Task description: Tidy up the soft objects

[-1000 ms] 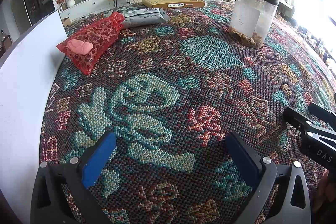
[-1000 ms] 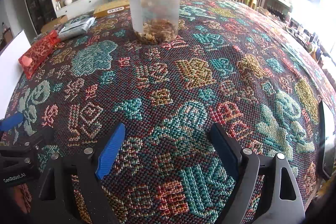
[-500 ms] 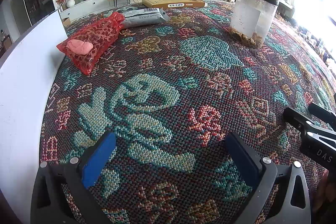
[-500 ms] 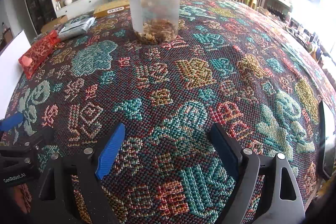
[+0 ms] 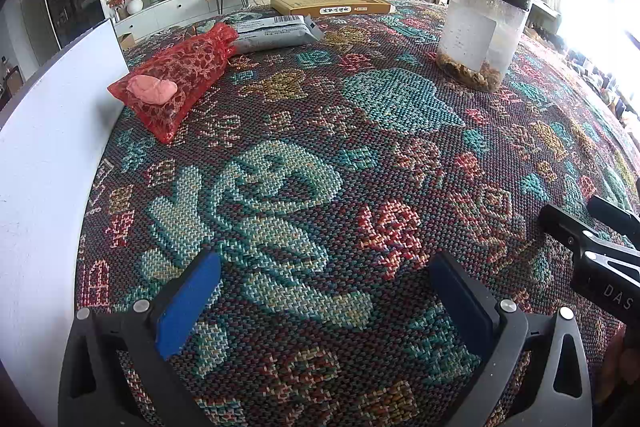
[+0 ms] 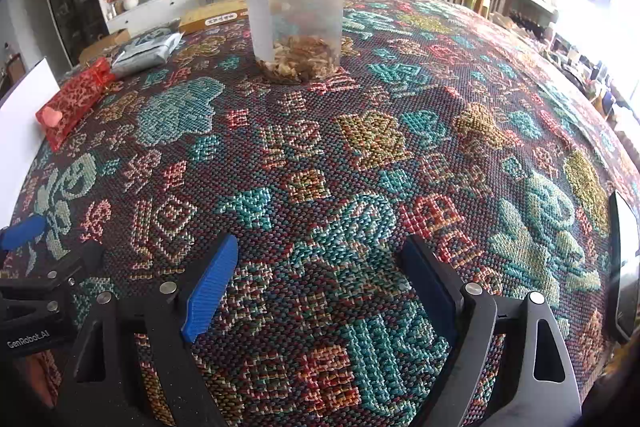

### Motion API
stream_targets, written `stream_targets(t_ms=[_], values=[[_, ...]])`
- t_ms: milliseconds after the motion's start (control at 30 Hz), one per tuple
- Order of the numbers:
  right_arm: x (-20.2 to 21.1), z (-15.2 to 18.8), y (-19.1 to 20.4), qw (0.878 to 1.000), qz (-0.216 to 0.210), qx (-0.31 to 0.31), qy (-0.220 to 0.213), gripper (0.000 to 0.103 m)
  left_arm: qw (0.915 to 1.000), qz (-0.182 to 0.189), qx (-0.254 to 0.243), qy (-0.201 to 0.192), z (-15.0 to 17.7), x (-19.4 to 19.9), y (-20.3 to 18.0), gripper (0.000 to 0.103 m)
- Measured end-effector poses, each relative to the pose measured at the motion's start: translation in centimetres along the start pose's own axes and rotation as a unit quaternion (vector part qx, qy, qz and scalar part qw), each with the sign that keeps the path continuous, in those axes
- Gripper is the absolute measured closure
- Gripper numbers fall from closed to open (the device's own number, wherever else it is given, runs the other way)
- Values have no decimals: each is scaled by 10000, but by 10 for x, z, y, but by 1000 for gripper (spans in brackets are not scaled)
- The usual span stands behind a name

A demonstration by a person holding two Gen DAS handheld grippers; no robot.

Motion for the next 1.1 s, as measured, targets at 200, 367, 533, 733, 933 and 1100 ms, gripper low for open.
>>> stream_targets(t_ms=[200, 367, 533, 733, 933, 1100], values=[[0, 0, 0, 10000, -1, 0, 0, 16, 10000, 0, 0, 0, 0, 0, 0, 0], [0, 0, 0, 10000, -1, 1, 1, 16, 10000, 0, 0, 1, 0, 0, 0, 0], [0, 0, 0, 10000, -2, 0, 2, 16, 10000, -1, -1, 2, 0, 0, 0, 0], [0, 0, 0, 10000, -2, 1, 2, 16, 10000, -3, -1, 2, 0, 0, -1, 0], [0, 0, 0, 10000, -2, 2, 3, 16, 9998, -25, 7, 175, -2, -2, 0, 0], [0, 0, 0, 10000, -4, 0, 3, 16, 9981, 138, 558, 232, -48, 12, 4, 0]])
Point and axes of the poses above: each gripper's, at about its wrist camera, not at the fingertips, and x roughly against the way its jaws point, y to its left, z to its underside, the point moved 7 cm from there along -x, roughly the way its jaws point, and after that the axes turned 5 degrees about z, right-handed, at the moved point
